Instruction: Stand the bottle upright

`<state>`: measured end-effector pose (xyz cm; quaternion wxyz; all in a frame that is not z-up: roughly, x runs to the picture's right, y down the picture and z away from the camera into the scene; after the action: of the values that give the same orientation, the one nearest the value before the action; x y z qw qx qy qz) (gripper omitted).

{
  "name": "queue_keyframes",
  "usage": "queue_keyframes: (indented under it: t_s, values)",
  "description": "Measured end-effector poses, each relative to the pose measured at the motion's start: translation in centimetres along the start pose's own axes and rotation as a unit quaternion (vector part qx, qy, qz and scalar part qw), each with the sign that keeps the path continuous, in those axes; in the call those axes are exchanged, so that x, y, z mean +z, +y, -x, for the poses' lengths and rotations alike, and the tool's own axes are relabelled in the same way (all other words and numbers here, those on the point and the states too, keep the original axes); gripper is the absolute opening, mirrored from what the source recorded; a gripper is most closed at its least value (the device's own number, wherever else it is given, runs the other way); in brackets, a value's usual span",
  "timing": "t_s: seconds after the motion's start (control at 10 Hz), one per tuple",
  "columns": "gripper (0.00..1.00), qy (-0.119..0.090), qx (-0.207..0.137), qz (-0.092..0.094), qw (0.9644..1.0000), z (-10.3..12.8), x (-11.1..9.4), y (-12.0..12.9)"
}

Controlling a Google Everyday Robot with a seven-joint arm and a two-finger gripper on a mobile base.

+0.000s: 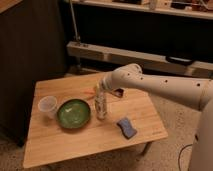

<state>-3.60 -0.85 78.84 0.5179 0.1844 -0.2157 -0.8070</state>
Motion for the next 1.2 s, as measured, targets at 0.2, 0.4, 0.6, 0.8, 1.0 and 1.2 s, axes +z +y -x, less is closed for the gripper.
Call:
queue_keyframes:
  t_s: [0.2,0.4,0.6,0.8,1.0,1.2]
  values:
    - [0.0,0.002,-0.005,-0.006,1.0,0.1,0.0,-0.4]
    - [0.0,0.001,-0.007,-0.009,0.9999,0.5,-0.1,-0.5]
    - [0.0,-0.002,-0.011,-0.015,0.9998,0.6,0.2,-0.8]
    - [0.01,-0.005,-0.012,-0.017,0.9998,1.0,0.3,-0.8]
    - [0.19,-0.007,-0.012,-0.02,0.9997,1.3,0.5,-0.8]
    - [0.29,-0.009,-0.011,-0.021,0.9997,1.5,0.4,-0.6]
